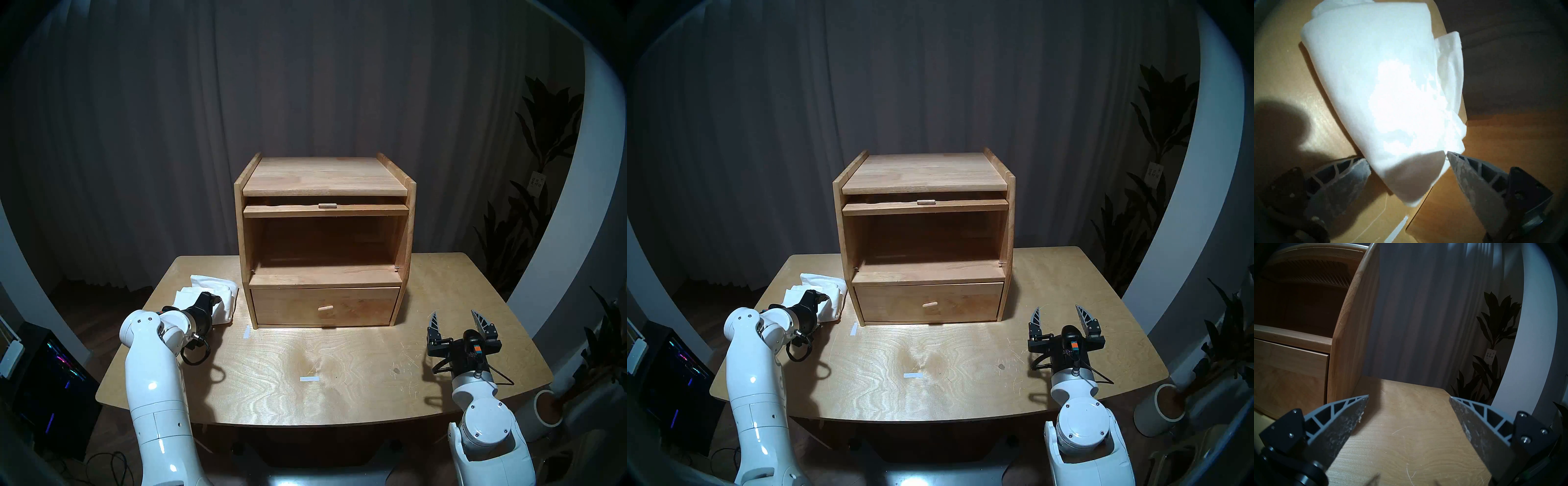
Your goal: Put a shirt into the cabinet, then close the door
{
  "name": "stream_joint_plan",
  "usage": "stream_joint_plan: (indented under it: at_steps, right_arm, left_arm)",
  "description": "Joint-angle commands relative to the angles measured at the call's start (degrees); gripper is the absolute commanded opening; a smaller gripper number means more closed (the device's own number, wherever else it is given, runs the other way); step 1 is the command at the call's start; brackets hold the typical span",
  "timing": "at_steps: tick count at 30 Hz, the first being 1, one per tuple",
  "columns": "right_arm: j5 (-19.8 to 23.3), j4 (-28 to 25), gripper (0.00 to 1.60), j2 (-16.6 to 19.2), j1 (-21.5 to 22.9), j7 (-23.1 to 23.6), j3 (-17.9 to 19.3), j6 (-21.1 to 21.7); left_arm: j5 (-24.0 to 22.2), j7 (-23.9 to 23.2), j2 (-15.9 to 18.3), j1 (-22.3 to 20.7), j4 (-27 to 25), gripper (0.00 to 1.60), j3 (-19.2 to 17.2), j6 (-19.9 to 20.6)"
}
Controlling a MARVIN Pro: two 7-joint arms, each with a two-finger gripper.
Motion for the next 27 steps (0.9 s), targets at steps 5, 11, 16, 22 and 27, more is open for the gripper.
stream_joint_plan:
  at_steps: [5, 11, 16, 22, 27]
  right_arm:
    - [0.1, -1.4, 1.6, 0.1, 0.0, 0.2, 0.0, -0.3]
    - [0.2, -1.6, 1.6, 0.2, -0.2, 0.3, 0.0, -0.3]
    - [0.1, -1.1, 1.6, 0.2, 0.1, 0.2, -0.1, -0.3]
    - [0.1, -0.8, 1.6, 0.3, 0.3, 0.2, -0.1, -0.3]
    - [0.1, -0.7, 1.6, 0.3, 0.3, 0.2, -0.1, -0.3]
  left_arm:
    - [16.8, 6.2, 1.6, -2.2, -2.0, 0.0, 3.7, -9.1]
    - [25.0, 5.0, 0.4, 0.5, -4.8, 0.0, 8.4, -15.0]
    - [28.7, 0.8, 0.9, 3.3, -9.6, 0.0, 12.5, -19.7]
    - [31.7, -2.1, 1.4, 6.4, -13.7, 0.0, 15.3, -24.2]
    - [33.9, -4.1, 1.6, 7.5, -16.5, 0.0, 16.1, -28.4]
